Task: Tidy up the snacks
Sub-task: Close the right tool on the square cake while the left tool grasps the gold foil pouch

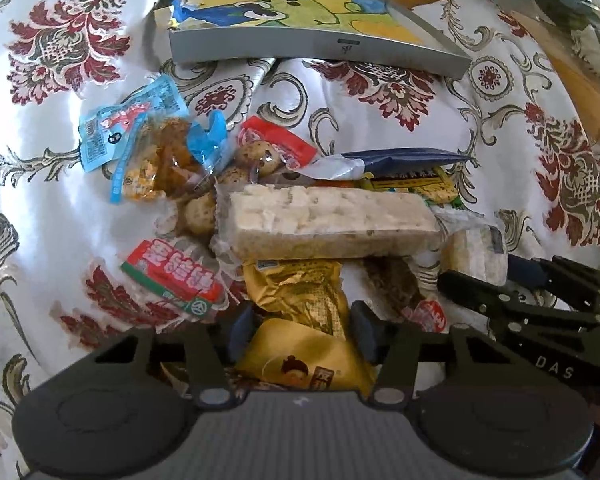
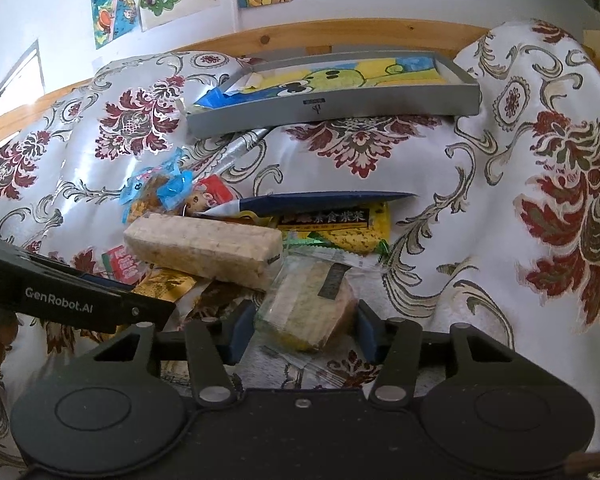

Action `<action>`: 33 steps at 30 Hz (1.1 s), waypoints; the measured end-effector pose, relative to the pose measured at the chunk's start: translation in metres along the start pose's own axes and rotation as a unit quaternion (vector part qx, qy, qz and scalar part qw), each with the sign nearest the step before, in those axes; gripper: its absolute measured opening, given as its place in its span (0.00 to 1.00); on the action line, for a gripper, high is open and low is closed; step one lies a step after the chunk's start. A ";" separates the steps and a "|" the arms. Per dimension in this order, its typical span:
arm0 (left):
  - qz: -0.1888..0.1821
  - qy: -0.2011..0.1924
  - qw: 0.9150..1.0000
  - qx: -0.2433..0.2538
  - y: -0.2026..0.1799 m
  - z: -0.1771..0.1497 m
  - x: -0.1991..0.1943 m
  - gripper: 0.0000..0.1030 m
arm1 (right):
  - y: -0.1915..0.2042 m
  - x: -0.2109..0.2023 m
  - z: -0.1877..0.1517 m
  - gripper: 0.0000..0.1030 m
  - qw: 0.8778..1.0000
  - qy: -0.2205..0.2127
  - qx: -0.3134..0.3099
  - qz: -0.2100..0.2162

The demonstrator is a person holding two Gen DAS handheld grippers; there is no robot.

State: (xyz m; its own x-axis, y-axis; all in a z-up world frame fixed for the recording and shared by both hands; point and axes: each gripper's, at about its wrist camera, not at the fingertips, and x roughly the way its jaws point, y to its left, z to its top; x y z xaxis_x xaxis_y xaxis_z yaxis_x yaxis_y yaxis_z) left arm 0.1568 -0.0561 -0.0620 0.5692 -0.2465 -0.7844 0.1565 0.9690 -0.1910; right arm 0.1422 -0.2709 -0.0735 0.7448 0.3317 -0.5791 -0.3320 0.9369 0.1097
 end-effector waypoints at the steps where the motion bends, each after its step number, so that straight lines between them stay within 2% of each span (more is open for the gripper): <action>1: 0.000 0.000 1.000 0.000 0.000 0.000 0.000 0.54 | 0.001 0.000 0.000 0.52 1.000 -0.001 -0.002 0.000; 9: -0.003 0.001 1.000 -0.023 0.000 0.000 -0.008 0.52 | 0.008 -0.011 -0.001 0.51 0.999 -0.026 -0.020 0.012; 18: -0.012 -0.011 0.999 -0.043 0.001 -0.011 -0.026 0.51 | 0.011 -0.029 -0.006 0.51 0.999 -0.037 0.001 0.024; 20: -0.015 -0.015 0.999 -0.046 0.001 -0.013 -0.031 0.47 | 0.013 -0.034 -0.008 0.51 0.999 -0.039 0.000 0.027; 33: -0.026 -0.026 0.997 -0.068 0.010 -0.020 -0.048 0.46 | 0.035 -0.051 -0.005 0.51 0.997 -0.061 -0.023 0.048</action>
State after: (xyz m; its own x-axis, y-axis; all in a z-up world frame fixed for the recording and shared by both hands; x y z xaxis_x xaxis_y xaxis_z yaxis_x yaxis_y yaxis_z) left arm 0.1146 -0.0339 -0.0384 0.6047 -0.2932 -0.7405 0.0771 0.9470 -0.3119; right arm 0.0895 -0.2560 -0.0440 0.7721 0.4339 -0.4642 -0.4299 0.8947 0.1212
